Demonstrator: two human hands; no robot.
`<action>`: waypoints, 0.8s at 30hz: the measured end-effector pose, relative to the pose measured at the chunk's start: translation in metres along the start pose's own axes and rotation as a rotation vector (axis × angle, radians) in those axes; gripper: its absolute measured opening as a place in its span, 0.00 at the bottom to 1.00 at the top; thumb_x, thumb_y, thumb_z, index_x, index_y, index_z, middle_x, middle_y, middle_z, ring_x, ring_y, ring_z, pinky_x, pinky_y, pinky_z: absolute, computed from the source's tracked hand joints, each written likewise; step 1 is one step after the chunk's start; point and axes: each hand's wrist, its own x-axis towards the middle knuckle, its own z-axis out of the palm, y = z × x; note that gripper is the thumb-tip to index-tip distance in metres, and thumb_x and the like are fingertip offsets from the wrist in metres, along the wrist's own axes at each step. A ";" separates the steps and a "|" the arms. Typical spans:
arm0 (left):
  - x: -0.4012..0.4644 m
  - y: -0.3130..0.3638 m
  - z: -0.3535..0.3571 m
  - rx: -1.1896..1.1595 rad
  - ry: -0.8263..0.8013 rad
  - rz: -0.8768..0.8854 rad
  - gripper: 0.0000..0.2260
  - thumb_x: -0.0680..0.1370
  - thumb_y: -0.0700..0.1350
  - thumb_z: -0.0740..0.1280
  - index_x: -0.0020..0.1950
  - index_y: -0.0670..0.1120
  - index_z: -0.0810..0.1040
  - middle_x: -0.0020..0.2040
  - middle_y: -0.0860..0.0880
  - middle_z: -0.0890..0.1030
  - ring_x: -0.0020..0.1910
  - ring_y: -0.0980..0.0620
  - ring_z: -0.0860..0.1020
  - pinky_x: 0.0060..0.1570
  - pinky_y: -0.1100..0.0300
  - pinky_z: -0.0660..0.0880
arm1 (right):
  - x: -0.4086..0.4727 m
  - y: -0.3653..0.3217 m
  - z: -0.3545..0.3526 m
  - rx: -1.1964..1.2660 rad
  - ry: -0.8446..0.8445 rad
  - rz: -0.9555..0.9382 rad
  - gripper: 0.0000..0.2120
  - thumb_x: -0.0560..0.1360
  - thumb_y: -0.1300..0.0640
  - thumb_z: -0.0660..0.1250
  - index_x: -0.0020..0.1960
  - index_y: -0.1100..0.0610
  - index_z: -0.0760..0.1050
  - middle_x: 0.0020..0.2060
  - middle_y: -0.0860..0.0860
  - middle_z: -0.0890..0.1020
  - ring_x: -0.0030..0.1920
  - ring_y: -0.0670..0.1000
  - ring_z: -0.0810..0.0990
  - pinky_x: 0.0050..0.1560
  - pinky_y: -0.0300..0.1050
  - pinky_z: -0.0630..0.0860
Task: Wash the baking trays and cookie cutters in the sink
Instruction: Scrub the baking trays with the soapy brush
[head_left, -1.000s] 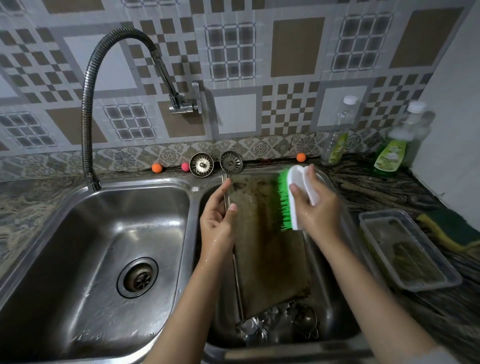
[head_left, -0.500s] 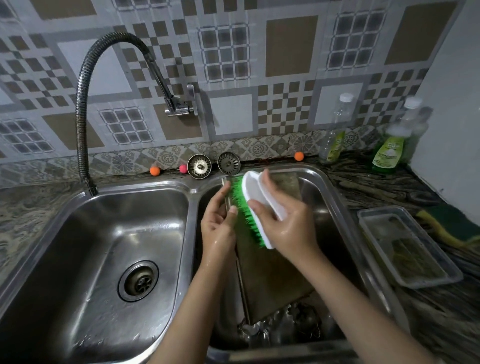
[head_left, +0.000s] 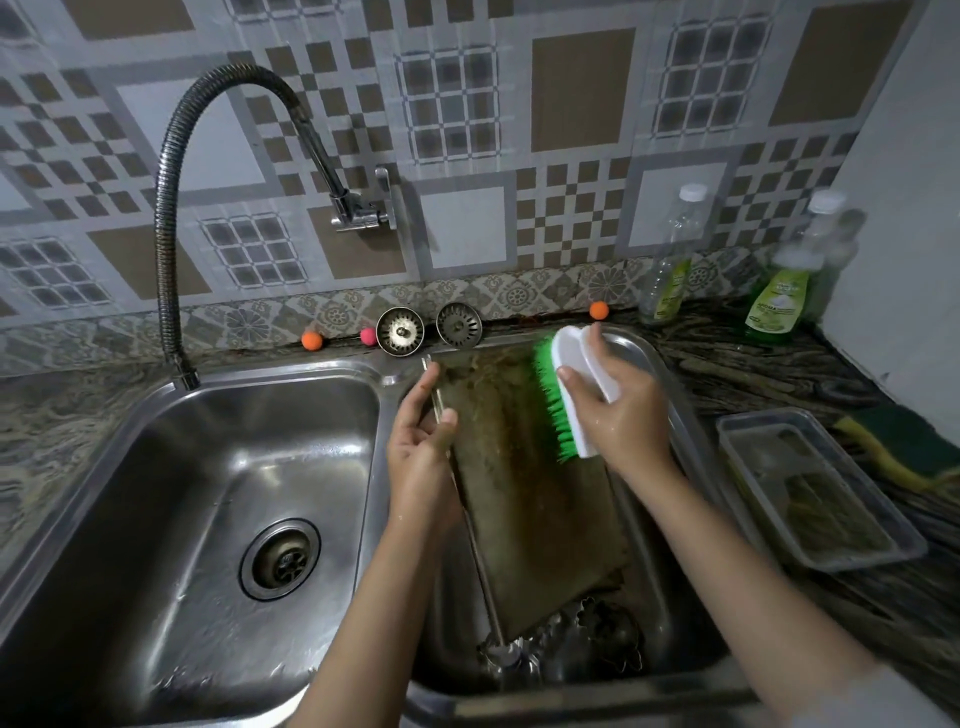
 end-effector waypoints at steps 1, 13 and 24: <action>-0.002 -0.002 0.004 0.012 -0.013 -0.004 0.21 0.71 0.36 0.65 0.61 0.53 0.79 0.65 0.46 0.77 0.64 0.43 0.74 0.68 0.40 0.65 | 0.002 -0.004 0.001 -0.007 0.026 0.003 0.27 0.73 0.55 0.72 0.70 0.58 0.69 0.47 0.49 0.82 0.45 0.45 0.80 0.43 0.21 0.68; 0.016 0.018 0.003 -0.009 0.041 0.062 0.22 0.72 0.32 0.64 0.59 0.55 0.80 0.67 0.48 0.76 0.66 0.46 0.72 0.69 0.44 0.66 | -0.041 0.014 -0.008 0.021 0.068 0.063 0.27 0.72 0.54 0.72 0.69 0.57 0.70 0.52 0.45 0.78 0.50 0.44 0.80 0.48 0.24 0.73; 0.039 0.055 -0.002 -0.136 0.091 0.098 0.22 0.76 0.28 0.59 0.61 0.51 0.77 0.56 0.48 0.82 0.59 0.46 0.76 0.67 0.41 0.67 | -0.077 0.030 -0.020 0.045 0.010 0.002 0.29 0.72 0.56 0.72 0.70 0.57 0.68 0.59 0.44 0.76 0.55 0.36 0.78 0.52 0.37 0.78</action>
